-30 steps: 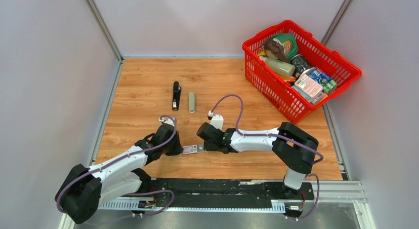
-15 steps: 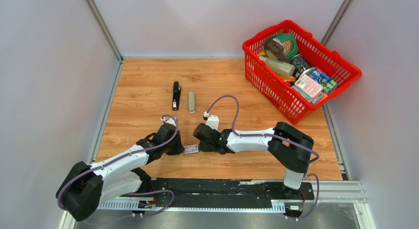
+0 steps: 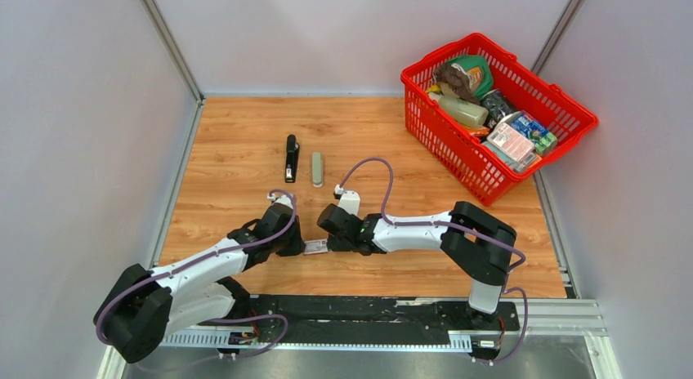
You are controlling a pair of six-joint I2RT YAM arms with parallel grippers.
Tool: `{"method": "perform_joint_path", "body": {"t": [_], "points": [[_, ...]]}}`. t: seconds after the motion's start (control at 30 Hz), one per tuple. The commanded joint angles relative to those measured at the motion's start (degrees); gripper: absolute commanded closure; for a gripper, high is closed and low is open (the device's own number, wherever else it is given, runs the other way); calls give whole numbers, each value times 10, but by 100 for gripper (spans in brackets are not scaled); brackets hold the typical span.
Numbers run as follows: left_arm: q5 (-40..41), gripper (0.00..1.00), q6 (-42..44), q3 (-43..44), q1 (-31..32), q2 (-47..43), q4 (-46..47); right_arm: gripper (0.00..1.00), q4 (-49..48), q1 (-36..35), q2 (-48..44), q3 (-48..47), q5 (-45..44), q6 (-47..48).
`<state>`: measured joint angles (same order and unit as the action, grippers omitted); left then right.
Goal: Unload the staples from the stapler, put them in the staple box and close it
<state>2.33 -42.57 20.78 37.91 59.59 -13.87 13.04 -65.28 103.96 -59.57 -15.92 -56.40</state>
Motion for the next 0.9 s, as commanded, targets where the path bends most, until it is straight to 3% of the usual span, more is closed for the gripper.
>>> {"method": "perform_joint_path", "body": {"t": [0.0,0.17,0.87], "points": [[0,100,-5,-2,8,12,-20,91,15,-7,5,-10,-8,-5],[1,100,-6,-6,8,9,-22,85,39,-6,-9,-7,-31,-5],[0,100,-5,-9,9,5,-24,78,75,-1,-68,10,-64,-6]]}}
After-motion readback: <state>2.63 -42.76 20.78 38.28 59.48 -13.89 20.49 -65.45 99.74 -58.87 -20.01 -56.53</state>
